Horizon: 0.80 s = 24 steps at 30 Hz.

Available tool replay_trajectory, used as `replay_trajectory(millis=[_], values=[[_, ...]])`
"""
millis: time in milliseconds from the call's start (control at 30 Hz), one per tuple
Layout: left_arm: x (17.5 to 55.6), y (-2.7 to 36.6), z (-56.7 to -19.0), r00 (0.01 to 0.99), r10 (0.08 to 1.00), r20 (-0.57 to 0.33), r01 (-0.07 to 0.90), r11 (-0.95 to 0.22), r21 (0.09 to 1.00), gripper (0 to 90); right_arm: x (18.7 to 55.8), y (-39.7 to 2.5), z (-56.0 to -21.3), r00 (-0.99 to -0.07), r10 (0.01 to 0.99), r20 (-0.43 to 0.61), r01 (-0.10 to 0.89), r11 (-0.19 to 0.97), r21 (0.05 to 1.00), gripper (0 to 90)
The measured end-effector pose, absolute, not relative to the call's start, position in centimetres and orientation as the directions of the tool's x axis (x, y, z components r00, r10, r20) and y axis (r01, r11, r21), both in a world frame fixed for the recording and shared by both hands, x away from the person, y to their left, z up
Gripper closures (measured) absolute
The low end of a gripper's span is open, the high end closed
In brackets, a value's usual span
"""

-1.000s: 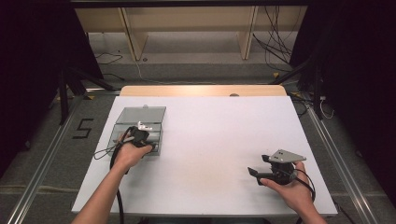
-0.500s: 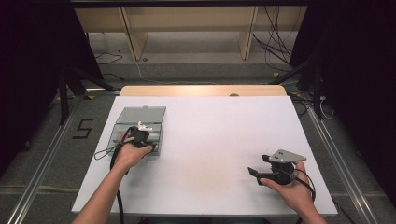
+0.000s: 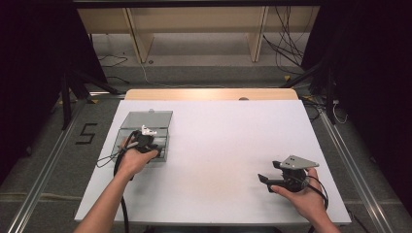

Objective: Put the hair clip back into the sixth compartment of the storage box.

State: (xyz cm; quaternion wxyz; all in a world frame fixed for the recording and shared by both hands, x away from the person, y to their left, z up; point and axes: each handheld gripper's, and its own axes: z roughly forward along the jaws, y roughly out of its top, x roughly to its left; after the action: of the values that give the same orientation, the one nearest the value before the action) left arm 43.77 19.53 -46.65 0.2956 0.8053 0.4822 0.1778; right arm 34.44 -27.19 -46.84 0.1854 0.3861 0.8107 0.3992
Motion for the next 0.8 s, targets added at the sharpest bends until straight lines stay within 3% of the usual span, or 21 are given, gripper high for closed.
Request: replay_trajectory(millis=[533, 800], values=[[42.8, 20.5, -44.5, 0.447, 0.894, 0.012, 0.624, -0.321, 0.713, 50.7, 34.4, -27.2, -46.8, -0.632, 0.775, 0.011, 0.478, 0.379, 0.792, 25.0], [41.7, 20.4, -43.9, 0.523, 0.852, 0.007, 0.56, -0.35, 0.751, 40.7, 34.3, -27.2, -46.8, -0.631, 0.776, 0.017, 0.482, 0.374, 0.793, 25.0]])
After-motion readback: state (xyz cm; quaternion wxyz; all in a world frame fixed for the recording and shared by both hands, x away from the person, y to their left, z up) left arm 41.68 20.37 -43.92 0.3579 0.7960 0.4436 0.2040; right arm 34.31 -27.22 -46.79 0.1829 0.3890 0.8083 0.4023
